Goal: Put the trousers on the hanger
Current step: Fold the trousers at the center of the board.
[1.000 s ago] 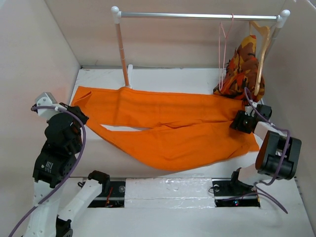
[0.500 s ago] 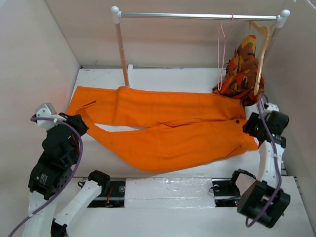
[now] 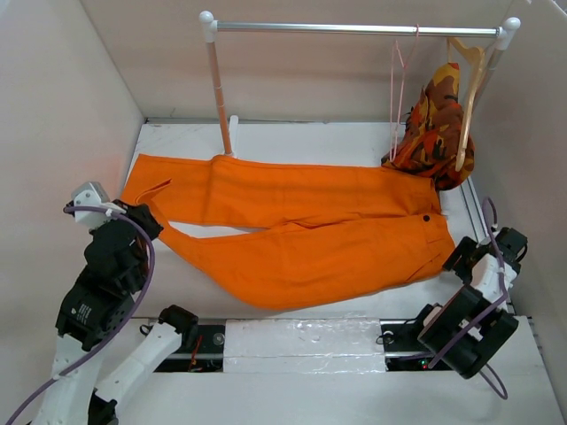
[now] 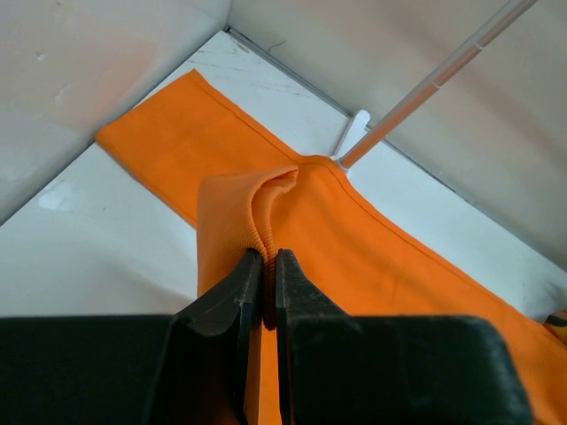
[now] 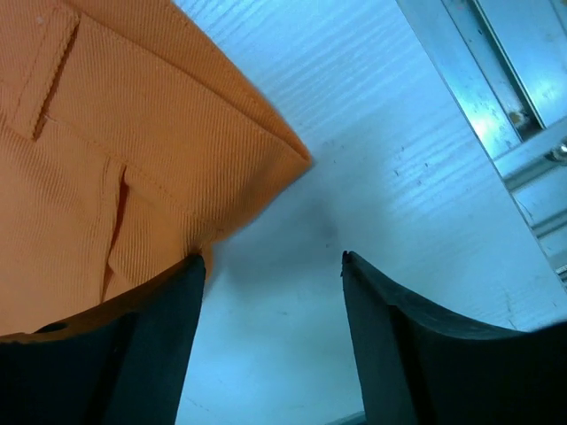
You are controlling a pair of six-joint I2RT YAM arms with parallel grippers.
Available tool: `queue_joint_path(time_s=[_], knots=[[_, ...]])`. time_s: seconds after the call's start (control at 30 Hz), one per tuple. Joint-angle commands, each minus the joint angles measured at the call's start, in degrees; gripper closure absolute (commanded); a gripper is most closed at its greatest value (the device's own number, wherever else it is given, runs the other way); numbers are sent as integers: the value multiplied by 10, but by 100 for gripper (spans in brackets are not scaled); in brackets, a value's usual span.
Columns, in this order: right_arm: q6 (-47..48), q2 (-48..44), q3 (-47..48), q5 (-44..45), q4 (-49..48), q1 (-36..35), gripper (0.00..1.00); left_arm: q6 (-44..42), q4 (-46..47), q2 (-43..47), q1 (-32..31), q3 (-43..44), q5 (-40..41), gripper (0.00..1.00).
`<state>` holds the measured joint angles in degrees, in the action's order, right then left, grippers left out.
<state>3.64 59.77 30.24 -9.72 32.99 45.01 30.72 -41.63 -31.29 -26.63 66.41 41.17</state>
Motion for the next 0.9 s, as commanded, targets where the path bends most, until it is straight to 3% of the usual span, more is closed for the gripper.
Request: queue_joint_path(time_s=[0.0, 0.23, 0.33, 0.37, 0.43, 0.63, 0.87], knots=[[-2, 27, -7, -37, -77, 8, 30, -9, 33, -10, -3, -14, 11, 100], [-6, 114, -19, -67, -137, -13, 32, -11, 37, -12, -3, -27, 14, 100], [3, 120, -24, -65, -137, -13, 58, -16, 41, -13, -3, -30, 28, 100], [5, 115, -17, -58, -129, -13, 80, -19, 44, -14, -3, -30, 33, 100], [7, 74, 5, -42, -79, -13, 95, -44, 49, -17, -3, -23, 51, 100], [-5, -67, 151, 86, 79, -13, 100, -70, 38, -26, -3, 7, 106, 100], [77, -21, 321, 225, 239, 12, 100, -51, 4, -13, -3, 27, 95, 100]])
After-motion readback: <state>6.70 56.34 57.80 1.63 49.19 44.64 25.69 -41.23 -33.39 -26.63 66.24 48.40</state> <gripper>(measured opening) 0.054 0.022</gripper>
